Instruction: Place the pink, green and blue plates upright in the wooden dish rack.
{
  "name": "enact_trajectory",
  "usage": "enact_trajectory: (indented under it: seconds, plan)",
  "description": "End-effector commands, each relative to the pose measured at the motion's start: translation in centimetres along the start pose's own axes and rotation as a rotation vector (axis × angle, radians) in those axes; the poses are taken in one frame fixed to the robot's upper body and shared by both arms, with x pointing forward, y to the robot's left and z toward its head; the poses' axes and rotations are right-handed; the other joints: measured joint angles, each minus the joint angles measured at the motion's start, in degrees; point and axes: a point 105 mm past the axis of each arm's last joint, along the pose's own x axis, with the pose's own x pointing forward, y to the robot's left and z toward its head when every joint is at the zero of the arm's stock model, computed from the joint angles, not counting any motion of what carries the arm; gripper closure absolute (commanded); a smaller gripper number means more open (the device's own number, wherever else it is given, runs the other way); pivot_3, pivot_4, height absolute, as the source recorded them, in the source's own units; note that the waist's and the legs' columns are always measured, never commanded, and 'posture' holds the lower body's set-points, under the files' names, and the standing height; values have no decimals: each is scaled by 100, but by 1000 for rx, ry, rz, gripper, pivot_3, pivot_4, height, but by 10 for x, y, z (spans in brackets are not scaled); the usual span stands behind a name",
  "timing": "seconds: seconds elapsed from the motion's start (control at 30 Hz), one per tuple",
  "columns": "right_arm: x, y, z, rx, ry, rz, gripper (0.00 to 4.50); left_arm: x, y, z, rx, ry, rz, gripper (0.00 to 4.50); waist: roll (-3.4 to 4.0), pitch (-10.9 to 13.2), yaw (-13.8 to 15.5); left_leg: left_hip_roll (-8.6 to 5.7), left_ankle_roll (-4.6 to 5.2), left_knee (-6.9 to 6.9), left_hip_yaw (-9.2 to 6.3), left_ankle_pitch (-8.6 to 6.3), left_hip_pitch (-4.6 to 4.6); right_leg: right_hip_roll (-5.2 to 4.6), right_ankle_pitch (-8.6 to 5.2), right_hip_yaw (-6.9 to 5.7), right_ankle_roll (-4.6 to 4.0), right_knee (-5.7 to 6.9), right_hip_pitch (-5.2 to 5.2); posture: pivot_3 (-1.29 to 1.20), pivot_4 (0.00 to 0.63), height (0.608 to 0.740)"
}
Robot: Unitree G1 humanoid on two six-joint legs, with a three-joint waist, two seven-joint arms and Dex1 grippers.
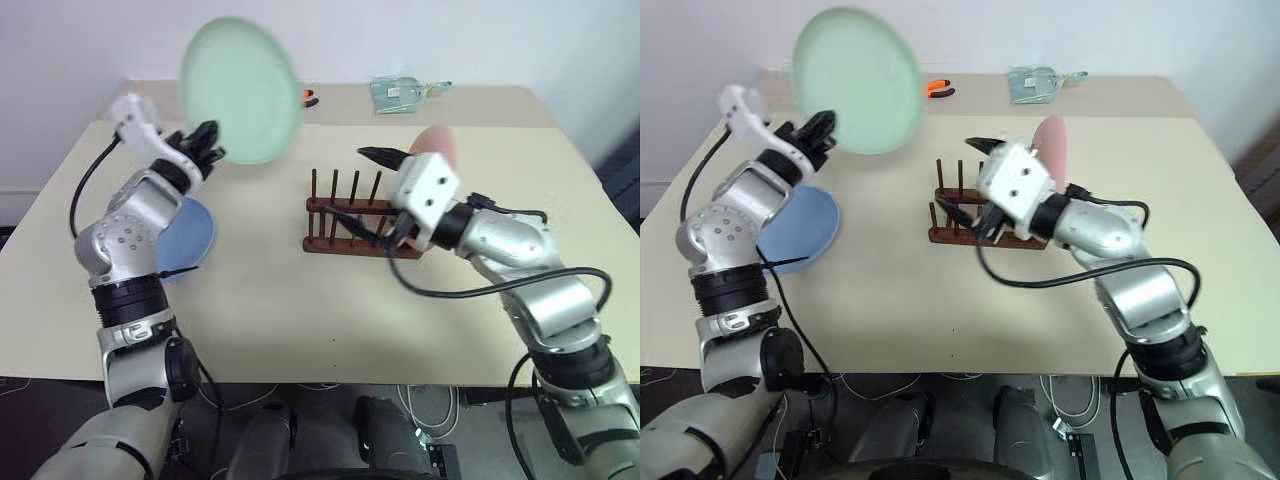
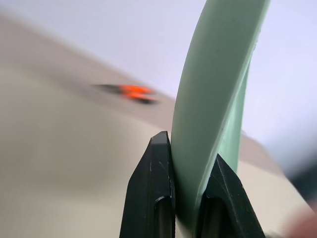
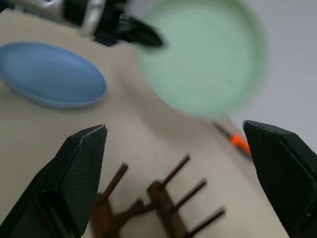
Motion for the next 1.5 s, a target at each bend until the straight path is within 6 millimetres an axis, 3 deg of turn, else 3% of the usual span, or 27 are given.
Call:
enact_trajectory:
  seconds: [0.03, 0.13, 0.23, 0.33, 0.53, 0.57, 0.6, 0.7, 0.8, 0.93, 0.97, 1.03, 1.2, 1.3, 1.5]
  plan:
    - [21, -12, -6, -255, 50, -68, 0, -6, -44, 3, 11, 14, -145, 4422, 0, 1, -49, 0, 0, 1, 1, 0, 0, 0, 0, 1, 0, 1, -1, 0, 150, 740]
    - [31, -22, -16, -418, 90, -111, 0, -12, -64, -2, 0, 52, -207, 4422, -1, 1, -77, 0, -4, -1, -1, 2, -1, 0, 0, 1, -1, 4, -4, 0, 150, 740]
    - [34, -19, -29, -513, 125, -90, 0, -15, -74, -4, -49, 67, -237, 4422, -1, 1, -80, 0, -5, -6, -1, 3, -1, 1, 0, 2, -1, 3, -7, 0, 150, 740]
    - [34, -21, -38, -564, 151, -105, 836, -18, -76, -11, -55, 102, -234, 4500, -1, 2, -82, -1, -7, -4, -1, 4, -1, 1, 0, 4, -1, 3, -6, 0, 150, 740]
    - [33, -24, -39, -614, 160, -131, 3754, -19, -67, -16, -134, 118, -195, 4500, -2, 2, -77, -1, -8, -4, -1, 5, 0, 2, 1, 5, -2, 3, -5, 0, 150, 740]
    - [33, -23, -39, -619, 157, -131, 4294, -19, -67, -15, -142, 117, -196, 3615, -2, 2, -77, -1, -9, -4, -1, 6, 0, 2, 1, 6, -2, 3, -5, 0, 150, 740]
    - [34, -22, -38, -627, 153, -129, 4500, -19, -68, -13, -161, 103, -204, 3208, -3, 2, -76, -1, -9, -4, -1, 6, 0, 2, 1, 6, -2, 3, -5, 0, 150, 740]
    - [34, -21, -35, -639, 133, -136, 4500, -18, -68, 15, -237, -38, -220, 1729, -4, 2, -61, -2, -11, 0, -2, 7, -1, 2, 1, 5, -2, 1, -1, 0, 150, 740]
    - [29, -24, -23, -530, 69, -192, 4500, -22, -43, 63, -267, -284, -130, 226, -10, 6, -65, -1, -18, -1, -2, 11, -1, 3, 2, 4, -6, 1, -2, 0, 150, 740]
    - [8, -28, 3, -166, -99, -282, 4500, -36, -2, 90, 49, -395, 57, 226, -6, 4, -116, 3, -30, -16, 8, 18, 9, 9, 2, 14, -6, -1, -4, 0, 150, 740]
    - [0, -29, 11, -9, -159, -297, 4500, -38, 4, 82, 204, -359, 75, 226, -3, 5, -116, 7, -31, -19, 8, 18, 10, 15, 2, 18, -7, -2, -5, 0, 150, 740]
    - [-14, -29, 24, 271, -262, -317, 4500, -40, 12, 46, 433, -218, 37, 226, 3, 2, -105, 7, -21, -20, 7, 12, 9, 18, 2, 20, -8, -1, -7, 0, 150, 740]
    - [-34, -22, 30, 722, -350, -321, 4500, -55, 16, -33, 630, 46, -142, 226, 3, 4, 20, 1, -6, -8, -12, 4, -3, 16, -7, 20, -36, -6, -1, 0, 150, 740]
    - [-39, -18, 28, 875, -356, -345, 4500, -70, 6, -72, 672, 179, -304, 226, 16, 9, 10, 6, -6, -10, -11, 4, -2, 18, -6, 21, -44, -4, -6, 0, 150, 740]
    - [-39, -13, 23, 951, -309, -365, 4500, -91, -16, -102, 596, 315, -509, 226, 35, 17, -66, 12, -6, -22, -7, 4, -7, 18, -9, 20, -48, -1, -22, 0, 150, 740]
